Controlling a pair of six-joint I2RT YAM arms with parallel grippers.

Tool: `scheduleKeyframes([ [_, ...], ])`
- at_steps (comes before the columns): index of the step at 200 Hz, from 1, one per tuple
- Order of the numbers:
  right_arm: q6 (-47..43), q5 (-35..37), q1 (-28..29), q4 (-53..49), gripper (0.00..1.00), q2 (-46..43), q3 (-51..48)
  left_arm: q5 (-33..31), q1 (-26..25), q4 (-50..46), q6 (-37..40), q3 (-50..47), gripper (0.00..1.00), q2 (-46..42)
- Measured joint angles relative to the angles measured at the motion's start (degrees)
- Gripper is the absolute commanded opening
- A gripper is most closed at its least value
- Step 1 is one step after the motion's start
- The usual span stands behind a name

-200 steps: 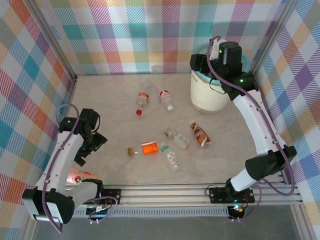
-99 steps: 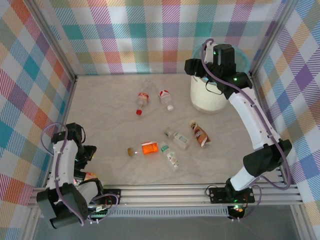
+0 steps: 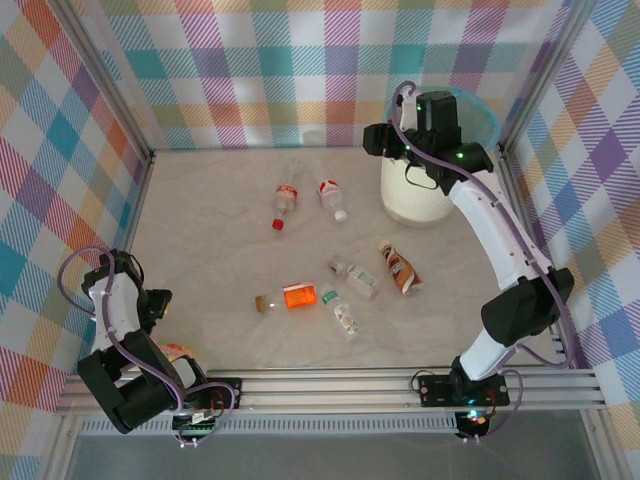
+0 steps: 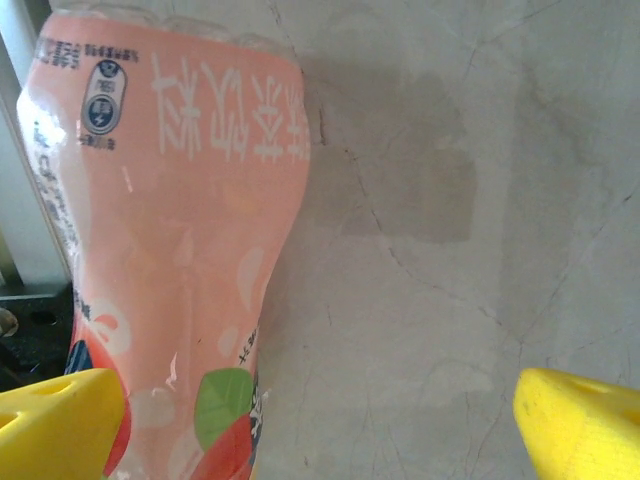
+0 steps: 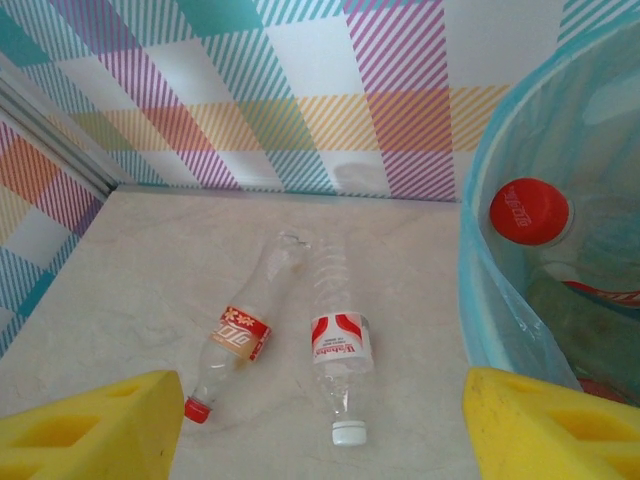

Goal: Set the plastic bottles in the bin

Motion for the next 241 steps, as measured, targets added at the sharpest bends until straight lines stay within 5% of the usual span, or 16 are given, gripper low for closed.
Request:
scheduleKeyframes([
  [241,-1.7,-0.46,0.0,-0.79,0.74,0.68,0.02,-3.87,5.64,-3.93,-2.62,1.2,1.0,-1.14],
])
